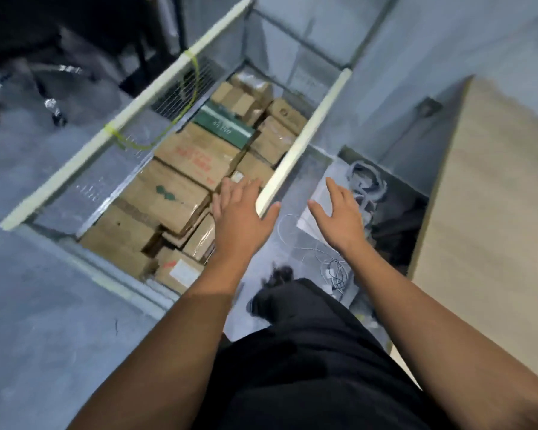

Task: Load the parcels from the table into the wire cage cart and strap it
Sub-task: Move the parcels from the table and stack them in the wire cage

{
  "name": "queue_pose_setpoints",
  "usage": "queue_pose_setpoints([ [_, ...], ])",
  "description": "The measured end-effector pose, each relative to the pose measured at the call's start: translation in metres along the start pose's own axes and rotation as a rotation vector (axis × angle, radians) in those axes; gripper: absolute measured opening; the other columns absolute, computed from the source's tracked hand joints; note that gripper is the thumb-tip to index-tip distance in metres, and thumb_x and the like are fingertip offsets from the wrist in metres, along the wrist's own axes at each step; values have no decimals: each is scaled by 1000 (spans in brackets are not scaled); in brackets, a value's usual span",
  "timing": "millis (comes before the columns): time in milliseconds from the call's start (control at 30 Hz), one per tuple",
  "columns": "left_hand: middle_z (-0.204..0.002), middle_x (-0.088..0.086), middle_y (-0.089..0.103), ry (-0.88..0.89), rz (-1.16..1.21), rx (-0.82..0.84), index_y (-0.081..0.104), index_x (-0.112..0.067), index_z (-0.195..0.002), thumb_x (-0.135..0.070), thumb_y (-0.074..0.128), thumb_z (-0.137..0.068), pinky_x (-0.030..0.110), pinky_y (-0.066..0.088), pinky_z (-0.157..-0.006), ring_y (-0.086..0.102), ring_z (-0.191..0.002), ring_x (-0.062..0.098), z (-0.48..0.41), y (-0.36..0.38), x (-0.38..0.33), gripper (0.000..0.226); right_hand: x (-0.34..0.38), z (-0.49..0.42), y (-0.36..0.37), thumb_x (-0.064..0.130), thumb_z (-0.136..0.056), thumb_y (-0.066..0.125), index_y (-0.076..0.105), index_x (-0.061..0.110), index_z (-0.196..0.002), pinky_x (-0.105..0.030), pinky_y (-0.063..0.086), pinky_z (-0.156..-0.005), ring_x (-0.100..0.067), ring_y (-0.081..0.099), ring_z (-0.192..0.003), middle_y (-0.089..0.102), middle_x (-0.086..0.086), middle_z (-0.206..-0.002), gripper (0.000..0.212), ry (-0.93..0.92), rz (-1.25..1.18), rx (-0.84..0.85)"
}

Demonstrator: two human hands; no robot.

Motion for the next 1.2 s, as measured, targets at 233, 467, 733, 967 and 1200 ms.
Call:
queue_pose_setpoints([
  [233,-170,-1,27,358,-61,244,35,-33,-159,-61,53,-98,50,4,-128,8,-160,27,-20,70,-160,69,-127,40,-121,58,-101,52,29,29,-163,-54,20,-125,-28,19,-158,26,-11,-170,73,321,-103,-301],
  [467,-166,3,35,619,-112,486,38,-28,-158,-65,50,-97,51,10,-127,16,-157,30,-10,179,-317,72,-265,123,-216,62,-102,46,25,38,-163,-55,15,-127,-21,12,-159,22,-2,-172,69,660,-316,-562],
  [733,-164,5,36,846,-94,648,35,-26,-159,-66,48,-97,48,12,-127,12,-157,30,53,282,-476,75,-383,220,-298,60,-103,47,25,35,-163,-54,11,-128,-19,6,-160,20,-1,-172,69,924,-420,-808],
  [967,-163,1,36,1003,-75,827,37,-27,-158,-67,47,-95,48,14,-127,11,-157,26,119,361,-575,75,-459,273,-348,62,-101,47,27,37,-162,-52,16,-128,-18,11,-158,23,1,-170,69,1002,-492,-991],
  [1200,-154,1,43,1121,-4,1014,42,-23,-154,-63,52,-96,45,28,-122,30,-147,19,166,475,-667,71,-561,298,-401,57,-102,51,31,31,-161,-39,19,-125,-19,21,-156,29,-2,-167,67,1121,-441,-1096],
])
Point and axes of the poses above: each hand's wrist, its own z-axis away from the middle knuckle, its own y-axis out of the palm, x = y × z, the point moved 7 cm from there along -z, towards the middle knuckle
